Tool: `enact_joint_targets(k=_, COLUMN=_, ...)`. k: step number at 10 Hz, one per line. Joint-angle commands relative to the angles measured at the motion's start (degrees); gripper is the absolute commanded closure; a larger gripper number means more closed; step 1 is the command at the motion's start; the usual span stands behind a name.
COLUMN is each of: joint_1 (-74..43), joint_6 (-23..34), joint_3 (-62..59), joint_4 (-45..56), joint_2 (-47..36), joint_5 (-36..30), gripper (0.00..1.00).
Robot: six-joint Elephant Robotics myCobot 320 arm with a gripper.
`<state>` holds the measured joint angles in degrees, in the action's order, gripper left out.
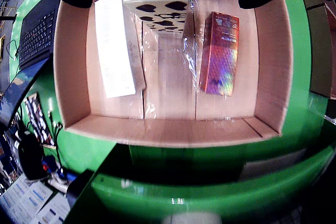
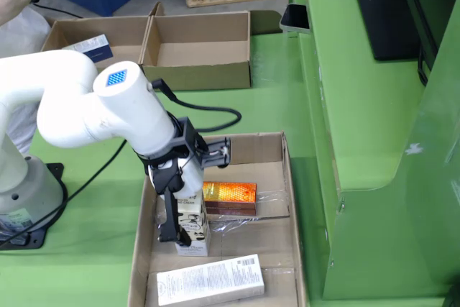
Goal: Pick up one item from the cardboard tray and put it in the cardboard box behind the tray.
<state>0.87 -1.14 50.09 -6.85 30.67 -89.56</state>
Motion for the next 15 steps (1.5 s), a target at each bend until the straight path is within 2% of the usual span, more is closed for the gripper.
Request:
enact_joint_targets(k=1, joint_1=-0.37, joint_6=0.18, joint_3=-2.33, joint_4=-0.50, joint_2=-1.49, joint_5=-0.22, gripper=0.00)
enact_joint_targets(k=7, joint_1=-0.37, joint_6=0.18, joint_3=-2.33, joint_4=-0.50, joint_2=-1.49, joint_5=-0.22, gripper=0.00)
enact_joint_targets(k=15, joint_1=-0.37, joint_6=0.18, joint_3=-2.33, joint_4=-0.50, joint_2=-1.49, joint_5=-0.22, gripper=0.80)
